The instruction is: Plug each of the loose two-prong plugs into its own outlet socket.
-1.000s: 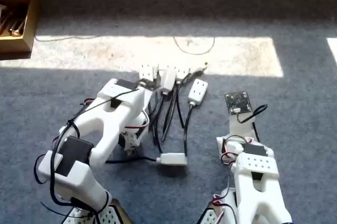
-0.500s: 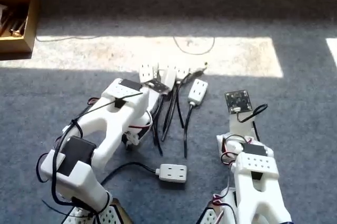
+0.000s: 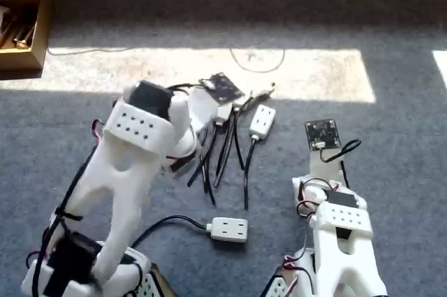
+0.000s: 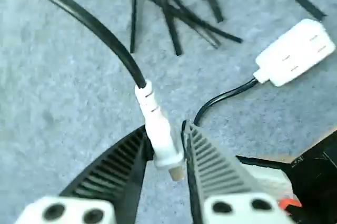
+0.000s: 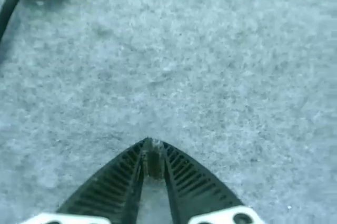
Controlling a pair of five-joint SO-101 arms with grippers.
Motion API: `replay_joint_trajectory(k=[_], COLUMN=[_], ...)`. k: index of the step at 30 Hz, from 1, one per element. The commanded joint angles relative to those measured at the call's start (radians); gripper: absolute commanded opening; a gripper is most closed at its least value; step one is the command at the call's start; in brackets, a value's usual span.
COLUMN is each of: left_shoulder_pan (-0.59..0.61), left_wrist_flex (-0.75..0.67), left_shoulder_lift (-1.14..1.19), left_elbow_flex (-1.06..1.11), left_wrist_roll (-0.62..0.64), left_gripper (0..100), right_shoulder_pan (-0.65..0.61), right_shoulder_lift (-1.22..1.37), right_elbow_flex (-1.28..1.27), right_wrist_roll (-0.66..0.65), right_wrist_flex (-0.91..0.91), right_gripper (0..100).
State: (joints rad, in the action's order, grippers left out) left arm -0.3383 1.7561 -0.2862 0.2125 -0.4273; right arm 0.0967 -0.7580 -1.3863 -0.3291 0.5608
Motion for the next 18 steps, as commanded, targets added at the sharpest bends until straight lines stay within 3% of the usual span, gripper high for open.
replay_joint_trajectory(k=[1,4,8,14,18], left_shoulder_pan=[-0.278,-0.479,-0.601,-0.587,-0.529], left_wrist_flex=[0.021,-0.063,-0.232,-0.48,-0.578], left_shoulder_lift=[-0.104,-0.102,-0.101,-0.042,0.094], left_elbow_flex=[0.012,0.058,0.128,0.217,0.176], left_wrist_roll=[-0.057,-0.089,-0.092,-0.138,-0.08], left_gripper=[6,6,10,14,19], right_shoulder_pan=[0.117,0.183,0.214,0.219,0.219], right_shoulder_lift=[-0.019,-0.019,-0.019,-0.019,-0.019], right_elbow_flex=[0.016,0.016,0.016,0.016,0.016], right_wrist_roll=[0.009,0.052,0.06,0.06,0.057], right_wrist_flex=[-0.018,-0.019,-0.019,-0.018,-0.018], right_gripper=[0.5,0.5,0.6,0.6,0.6])
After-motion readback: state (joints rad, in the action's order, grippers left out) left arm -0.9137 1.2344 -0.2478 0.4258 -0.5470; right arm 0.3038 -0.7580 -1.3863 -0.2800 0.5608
